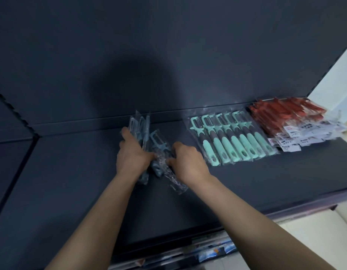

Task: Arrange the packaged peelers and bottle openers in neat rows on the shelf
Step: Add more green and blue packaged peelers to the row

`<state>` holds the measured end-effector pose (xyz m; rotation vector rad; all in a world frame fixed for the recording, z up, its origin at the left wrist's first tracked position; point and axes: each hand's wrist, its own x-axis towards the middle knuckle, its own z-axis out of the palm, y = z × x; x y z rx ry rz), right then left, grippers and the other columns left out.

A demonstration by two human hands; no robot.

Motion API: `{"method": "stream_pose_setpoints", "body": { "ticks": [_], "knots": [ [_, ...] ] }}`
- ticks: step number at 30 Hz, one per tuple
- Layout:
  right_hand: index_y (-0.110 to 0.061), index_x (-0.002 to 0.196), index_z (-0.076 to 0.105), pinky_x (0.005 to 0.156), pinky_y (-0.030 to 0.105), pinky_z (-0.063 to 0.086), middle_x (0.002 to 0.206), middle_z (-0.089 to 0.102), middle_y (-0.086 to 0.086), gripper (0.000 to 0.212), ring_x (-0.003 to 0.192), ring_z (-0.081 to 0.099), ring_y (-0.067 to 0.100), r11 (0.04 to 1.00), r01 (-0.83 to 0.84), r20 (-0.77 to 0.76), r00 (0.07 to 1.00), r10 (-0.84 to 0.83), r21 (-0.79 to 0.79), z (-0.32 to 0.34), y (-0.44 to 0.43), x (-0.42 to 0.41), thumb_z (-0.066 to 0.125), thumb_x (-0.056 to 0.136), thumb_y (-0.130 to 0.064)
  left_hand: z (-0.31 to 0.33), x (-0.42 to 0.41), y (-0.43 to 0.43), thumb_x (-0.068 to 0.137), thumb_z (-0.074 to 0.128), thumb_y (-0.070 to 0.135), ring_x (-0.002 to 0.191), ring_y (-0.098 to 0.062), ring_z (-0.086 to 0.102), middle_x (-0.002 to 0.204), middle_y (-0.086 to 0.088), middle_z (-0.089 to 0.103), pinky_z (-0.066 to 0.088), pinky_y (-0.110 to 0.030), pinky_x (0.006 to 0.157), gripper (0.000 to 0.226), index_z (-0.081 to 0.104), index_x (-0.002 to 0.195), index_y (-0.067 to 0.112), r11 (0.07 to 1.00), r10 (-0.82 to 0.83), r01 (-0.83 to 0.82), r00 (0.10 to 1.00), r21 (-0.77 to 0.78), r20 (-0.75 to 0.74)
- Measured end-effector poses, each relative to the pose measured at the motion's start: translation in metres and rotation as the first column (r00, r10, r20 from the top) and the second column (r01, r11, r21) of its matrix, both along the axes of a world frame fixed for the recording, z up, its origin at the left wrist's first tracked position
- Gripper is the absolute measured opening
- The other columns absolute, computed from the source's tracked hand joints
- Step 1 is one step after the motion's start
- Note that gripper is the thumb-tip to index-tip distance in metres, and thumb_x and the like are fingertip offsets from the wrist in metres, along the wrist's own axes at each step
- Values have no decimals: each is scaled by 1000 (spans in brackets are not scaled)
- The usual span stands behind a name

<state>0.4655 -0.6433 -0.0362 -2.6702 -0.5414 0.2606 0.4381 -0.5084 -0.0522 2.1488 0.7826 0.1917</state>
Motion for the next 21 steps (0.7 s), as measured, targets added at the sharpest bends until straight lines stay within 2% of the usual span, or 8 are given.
{"method": "stream_pose_setpoints", "body": {
  "ticks": [2, 4, 8, 12, 15, 21],
  "knots": [
    [-5, 111, 48, 67, 32, 37, 110, 57, 18, 24, 102, 55, 36, 997, -64, -6, 998, 64, -38, 0, -1, -1, 55, 89, -7, 0, 0, 6, 70, 78, 14, 108, -33, 53, 128, -16, 47, 48, -43, 88, 106, 5, 145, 22, 999, 32, -32, 999, -5, 10],
    [-3, 112, 47, 68, 33, 36, 112, 56, 19, 27, 104, 55, 38, 996, -58, 17, 998, 59, -70, 2, -2, 0, 55, 86, -4, 0, 0, 10, 73, 75, 10, 109, -33, 53, 128, -16, 48, 48, -40, 85, 104, 3, 146, 24, 998, 64, -64, 998, -2, 11],
    [-1, 115, 47, 73, 36, 41, 116, 56, 19, 31, 106, 55, 36, 995, 34, 90, 996, -25, -99, 4, -5, 8, 54, 92, -20, -3, -4, 9, 74, 72, 9, 106, -34, 54, 127, -15, 49, 45, -35, 77, 99, 5, 146, 26, 997, 79, -79, 997, 17, 9],
    [-3, 113, 49, 67, 30, 36, 113, 59, 16, 23, 102, 57, 32, 986, 142, 206, 971, -122, -85, 4, -12, 24, 52, 90, -7, -5, -5, 7, 75, 70, 9, 102, -33, 55, 125, -15, 49, 42, -34, 73, 92, 11, 144, 23, 997, 74, -74, 997, 25, 18],
    [-2, 112, 51, 67, 30, 38, 111, 61, 17, 23, 101, 59, 32, 982, 143, 220, 969, -113, -126, 4, -13, 35, 53, 89, -5, -4, -6, 5, 74, 70, 9, 99, -32, 55, 122, -14, 51, 41, -34, 71, 88, 15, 141, 22, 997, 66, -67, 998, 35, 20],
    [0, 117, 53, 80, 33, 47, 119, 54, 18, 28, 108, 54, 30, 976, 114, 210, 975, -74, -187, -4, -13, 41, 52, 90, -1, -5, -7, 2, 73, 70, 8, 100, -31, 56, 120, -12, 52, 41, -32, 73, 88, 16, 141, 23, 997, 63, -64, 998, 32, 31]
  ]
}}
